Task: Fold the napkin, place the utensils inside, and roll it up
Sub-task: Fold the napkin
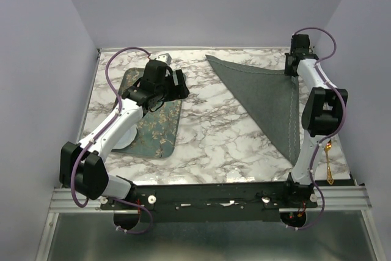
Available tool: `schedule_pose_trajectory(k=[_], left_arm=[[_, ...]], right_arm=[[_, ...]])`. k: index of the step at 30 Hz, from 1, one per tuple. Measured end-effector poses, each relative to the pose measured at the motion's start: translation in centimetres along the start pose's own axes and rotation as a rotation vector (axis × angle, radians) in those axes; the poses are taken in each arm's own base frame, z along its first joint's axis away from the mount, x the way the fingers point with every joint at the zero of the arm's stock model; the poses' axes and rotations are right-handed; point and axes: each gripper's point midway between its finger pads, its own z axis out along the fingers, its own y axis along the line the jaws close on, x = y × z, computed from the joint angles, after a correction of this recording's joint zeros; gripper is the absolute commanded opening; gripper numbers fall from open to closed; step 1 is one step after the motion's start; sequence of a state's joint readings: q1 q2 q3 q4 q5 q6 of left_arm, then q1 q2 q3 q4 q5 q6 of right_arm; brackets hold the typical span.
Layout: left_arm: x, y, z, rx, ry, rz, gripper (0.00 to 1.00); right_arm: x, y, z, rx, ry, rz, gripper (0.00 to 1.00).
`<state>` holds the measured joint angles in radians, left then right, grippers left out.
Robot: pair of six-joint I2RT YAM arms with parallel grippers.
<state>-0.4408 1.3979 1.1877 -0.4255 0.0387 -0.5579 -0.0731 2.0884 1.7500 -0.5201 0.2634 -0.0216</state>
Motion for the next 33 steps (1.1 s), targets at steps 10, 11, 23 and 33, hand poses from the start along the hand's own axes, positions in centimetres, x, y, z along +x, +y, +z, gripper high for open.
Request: schedule_pose_trajectory(k=[10,11,23,33], left_arm=[[-0.1,-0.1,0.0,0.003,-0.005,0.001,0.9],[-0.1,-0.1,0.0,0.003,-0.005,0.001,0.9],[-0.3,-0.2,0.1,0.007,-0.011,0.001,0.9],[-0.3,-0.3,0.1,0.012,-0.013,0.001,0.9]], right_arm=[[-0.7,0.4,1.8,-0.017,-0.001,-0.009,0.01],[-0.7,0.3,2.0,-0.017,0.0,-0.008,0.01],[-3.1,-0.1,2.9,-0.01,-0.044,0.005,0.01],[-2.9,-0.4,3.7,-0.007,-0.028,0.0,0.05]])
